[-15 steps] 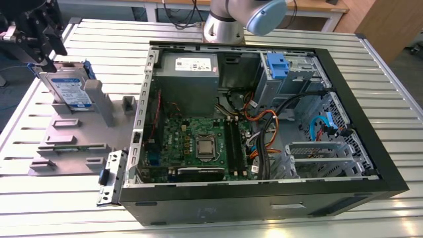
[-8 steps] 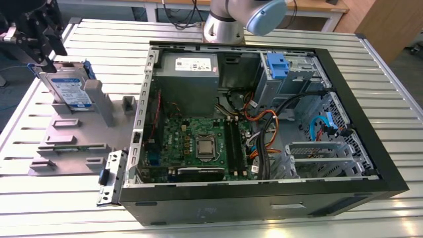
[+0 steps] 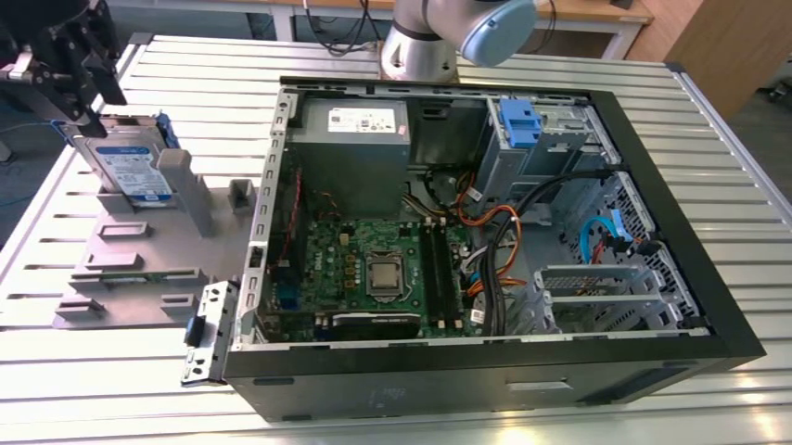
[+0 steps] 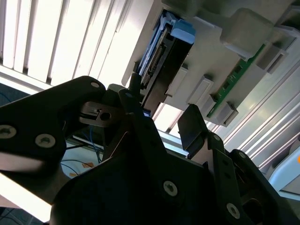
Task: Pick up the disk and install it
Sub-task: 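Pick up the disk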
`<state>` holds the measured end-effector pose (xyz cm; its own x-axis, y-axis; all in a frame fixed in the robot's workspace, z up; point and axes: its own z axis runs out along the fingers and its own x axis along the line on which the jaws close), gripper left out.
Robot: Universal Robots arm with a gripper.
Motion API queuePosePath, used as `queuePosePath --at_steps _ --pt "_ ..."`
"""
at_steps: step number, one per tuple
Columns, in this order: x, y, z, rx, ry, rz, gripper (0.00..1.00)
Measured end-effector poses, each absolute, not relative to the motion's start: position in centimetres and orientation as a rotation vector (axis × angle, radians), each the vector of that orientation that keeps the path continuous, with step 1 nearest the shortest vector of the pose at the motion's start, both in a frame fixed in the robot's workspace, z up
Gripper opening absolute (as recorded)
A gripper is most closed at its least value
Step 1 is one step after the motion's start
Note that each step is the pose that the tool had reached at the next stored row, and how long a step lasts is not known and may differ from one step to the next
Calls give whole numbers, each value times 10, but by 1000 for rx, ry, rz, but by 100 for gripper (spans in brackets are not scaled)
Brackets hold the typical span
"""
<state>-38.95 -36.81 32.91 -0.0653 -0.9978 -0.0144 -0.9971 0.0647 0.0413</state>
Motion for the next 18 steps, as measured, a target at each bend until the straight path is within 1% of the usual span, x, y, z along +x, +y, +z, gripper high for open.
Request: queuePosePath --at_steps 18 --pt "-390 -368 324 2135 -2279 -62 59"
